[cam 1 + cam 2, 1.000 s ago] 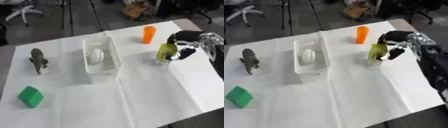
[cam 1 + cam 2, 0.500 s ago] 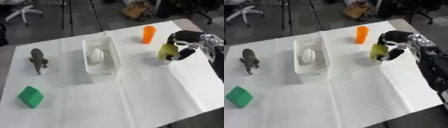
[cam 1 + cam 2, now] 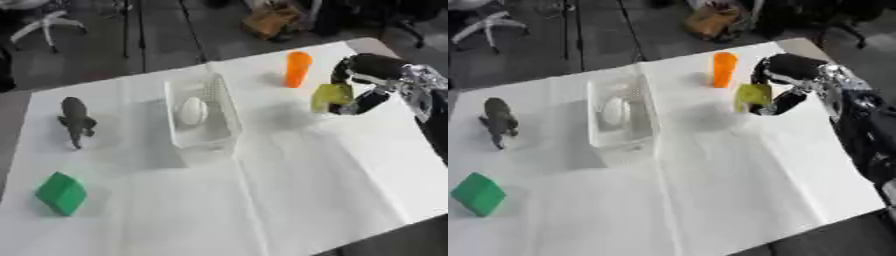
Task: Pick up objects on the table and place them in the box.
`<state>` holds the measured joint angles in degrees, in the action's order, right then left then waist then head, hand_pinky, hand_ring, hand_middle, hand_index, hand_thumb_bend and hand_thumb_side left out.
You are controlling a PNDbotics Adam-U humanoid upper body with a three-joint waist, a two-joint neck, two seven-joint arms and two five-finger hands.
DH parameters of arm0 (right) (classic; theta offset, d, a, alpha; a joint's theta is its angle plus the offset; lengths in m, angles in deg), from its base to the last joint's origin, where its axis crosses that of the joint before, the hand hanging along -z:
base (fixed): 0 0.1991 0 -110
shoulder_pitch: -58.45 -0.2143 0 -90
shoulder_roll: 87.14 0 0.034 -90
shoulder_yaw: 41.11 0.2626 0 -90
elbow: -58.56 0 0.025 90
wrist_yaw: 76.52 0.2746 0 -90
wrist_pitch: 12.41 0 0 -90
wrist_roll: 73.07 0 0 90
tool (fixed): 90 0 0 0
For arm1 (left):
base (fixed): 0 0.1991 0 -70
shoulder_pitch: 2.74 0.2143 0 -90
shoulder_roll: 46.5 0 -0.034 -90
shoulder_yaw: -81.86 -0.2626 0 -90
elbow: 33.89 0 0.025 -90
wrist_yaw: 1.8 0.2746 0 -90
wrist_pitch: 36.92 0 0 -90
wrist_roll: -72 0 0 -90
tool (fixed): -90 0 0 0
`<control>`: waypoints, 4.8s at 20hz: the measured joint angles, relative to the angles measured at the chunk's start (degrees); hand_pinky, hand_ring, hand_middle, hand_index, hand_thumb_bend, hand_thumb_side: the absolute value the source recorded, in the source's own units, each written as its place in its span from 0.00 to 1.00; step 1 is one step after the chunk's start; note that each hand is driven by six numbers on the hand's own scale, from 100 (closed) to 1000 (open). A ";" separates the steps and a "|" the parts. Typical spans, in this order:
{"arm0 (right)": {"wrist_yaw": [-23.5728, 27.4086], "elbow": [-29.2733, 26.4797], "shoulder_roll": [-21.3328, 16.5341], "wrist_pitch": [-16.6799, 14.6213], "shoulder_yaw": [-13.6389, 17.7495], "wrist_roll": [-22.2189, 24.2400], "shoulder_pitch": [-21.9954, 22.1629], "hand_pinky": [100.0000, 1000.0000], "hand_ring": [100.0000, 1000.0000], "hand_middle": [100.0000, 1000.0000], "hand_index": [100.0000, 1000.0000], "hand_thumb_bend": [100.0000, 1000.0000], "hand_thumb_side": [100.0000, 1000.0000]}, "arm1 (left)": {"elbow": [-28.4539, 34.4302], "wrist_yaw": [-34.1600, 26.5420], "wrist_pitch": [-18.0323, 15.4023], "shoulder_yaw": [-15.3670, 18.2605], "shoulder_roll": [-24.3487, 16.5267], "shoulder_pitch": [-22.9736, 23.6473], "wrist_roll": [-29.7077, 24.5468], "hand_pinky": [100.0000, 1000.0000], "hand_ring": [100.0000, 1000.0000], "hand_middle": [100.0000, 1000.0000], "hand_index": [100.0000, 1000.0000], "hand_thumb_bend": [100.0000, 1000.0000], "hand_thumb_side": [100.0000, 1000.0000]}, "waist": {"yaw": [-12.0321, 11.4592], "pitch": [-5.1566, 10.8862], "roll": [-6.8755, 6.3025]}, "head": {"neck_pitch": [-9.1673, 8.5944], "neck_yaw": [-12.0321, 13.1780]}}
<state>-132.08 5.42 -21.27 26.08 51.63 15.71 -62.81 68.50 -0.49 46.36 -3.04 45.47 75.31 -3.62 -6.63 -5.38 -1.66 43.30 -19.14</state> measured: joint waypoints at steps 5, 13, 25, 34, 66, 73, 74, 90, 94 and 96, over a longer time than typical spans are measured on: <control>4.17 -3.74 0.51 -0.28 -1.43 0.50 -0.56 0.43 0.43 0.27 0.39 0.21 0.16 | 0.00 0.00 0.01 -0.01 0.00 0.00 -0.01 0.58 0.64 0.59 0.72 0.25 0.98 | -0.06 0.01 0.02 | 0.00 -0.12; 10.74 -8.07 2.71 -0.44 -5.73 4.90 -4.03 0.43 0.43 0.27 0.39 0.22 0.14 | 0.00 0.00 0.06 -0.33 0.00 0.00 -0.12 0.58 0.64 0.59 0.72 0.25 0.98 | -0.27 0.07 0.05 | 0.00 -0.52; 23.03 -14.07 7.33 2.12 -11.40 15.83 -10.22 0.44 0.44 0.28 0.40 0.25 0.14 | -0.01 -0.14 0.05 -0.38 0.00 0.00 -0.35 0.58 0.64 0.59 0.72 0.25 0.98 | -0.83 0.23 0.31 | 0.00 -0.88; 30.25 -19.98 7.88 5.66 -13.79 19.37 -8.51 0.45 0.44 0.29 0.40 0.23 0.18 | -0.02 -0.23 -0.02 -0.67 0.00 -0.01 -0.45 0.58 0.64 0.59 0.72 0.25 0.98 | -0.83 0.25 0.34 | 0.00 -1.23; 39.61 -21.06 15.87 12.00 -19.99 25.72 -10.39 0.41 0.44 0.33 0.45 0.08 0.12 | -0.24 -0.34 -0.05 -1.06 0.07 -0.07 -0.96 0.58 0.64 0.59 0.72 0.25 0.98 | -1.56 0.24 0.17 | 0.00 -2.03; 40.74 -15.21 17.95 10.22 -16.96 23.94 -11.03 0.40 0.44 0.35 0.46 0.00 0.08 | -0.27 -0.47 -0.05 -1.07 0.48 -0.13 -0.98 0.58 0.64 0.59 0.72 0.25 0.98 | -1.70 0.20 0.01 | -0.03 -2.32; 40.62 -14.64 18.10 9.84 -16.84 23.56 -11.05 0.40 0.44 0.35 0.46 0.00 0.08 | -0.27 -0.48 -0.06 -1.08 0.48 -0.13 -0.99 0.58 0.64 0.59 0.72 0.25 0.98 | -1.74 0.19 0.02 | -0.03 -2.33; 32.40 -13.08 18.58 7.00 -20.30 20.72 -10.51 0.53 0.56 0.52 0.67 0.00 0.41 | -0.27 -0.52 0.00 -1.40 0.48 -0.17 -1.16 0.57 0.64 0.59 0.72 0.25 0.98 | -1.97 0.18 0.27 | -0.05 -2.53; 30.00 -13.38 18.58 8.41 -21.63 22.13 -10.05 0.57 0.60 0.57 0.72 0.01 0.48 | -0.27 -0.52 -0.05 -1.40 0.49 -0.17 -1.23 0.57 0.64 0.59 0.72 0.25 0.98 | -1.98 0.18 0.35 | -0.05 -2.59; 29.33 -13.42 18.58 9.19 -21.78 22.90 -10.02 0.58 0.62 0.60 0.74 0.02 0.48 | -0.27 -0.52 -0.06 -1.40 0.49 -0.17 -1.24 0.58 0.64 0.59 0.72 0.25 0.98 | -1.98 0.18 0.34 | -0.05 -2.60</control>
<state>-102.75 -8.00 -2.69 35.27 29.84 38.61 -72.83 68.23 -1.01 46.30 -4.44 45.96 75.15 -4.86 -8.61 -5.20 -1.32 43.24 -21.74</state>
